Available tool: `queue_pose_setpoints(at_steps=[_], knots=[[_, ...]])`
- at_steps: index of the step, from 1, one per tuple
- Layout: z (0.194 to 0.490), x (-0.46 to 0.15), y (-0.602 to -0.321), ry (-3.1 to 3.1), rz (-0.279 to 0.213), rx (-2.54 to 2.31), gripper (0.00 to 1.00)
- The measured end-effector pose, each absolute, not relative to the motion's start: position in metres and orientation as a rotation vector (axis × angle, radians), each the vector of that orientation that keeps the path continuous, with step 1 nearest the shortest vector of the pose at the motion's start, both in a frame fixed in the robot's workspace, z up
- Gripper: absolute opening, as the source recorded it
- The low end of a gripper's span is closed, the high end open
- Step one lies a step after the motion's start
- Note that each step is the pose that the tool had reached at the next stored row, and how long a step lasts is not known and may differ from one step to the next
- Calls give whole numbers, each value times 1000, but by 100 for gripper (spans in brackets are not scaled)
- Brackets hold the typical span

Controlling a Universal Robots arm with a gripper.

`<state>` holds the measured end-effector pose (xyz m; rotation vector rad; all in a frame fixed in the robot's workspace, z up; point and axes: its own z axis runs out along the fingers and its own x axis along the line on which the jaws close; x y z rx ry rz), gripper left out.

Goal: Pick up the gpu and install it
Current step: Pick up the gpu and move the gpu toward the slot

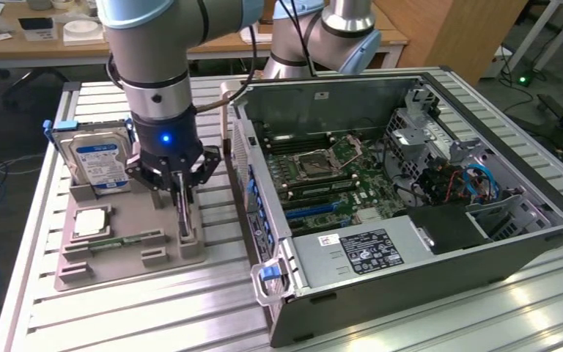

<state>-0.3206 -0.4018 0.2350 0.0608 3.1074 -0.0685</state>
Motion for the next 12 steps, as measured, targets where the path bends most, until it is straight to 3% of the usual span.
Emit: queue_pose_setpoints(at_steps=[12], knots=[[256,-321,-402,3107,-68,61,28]])
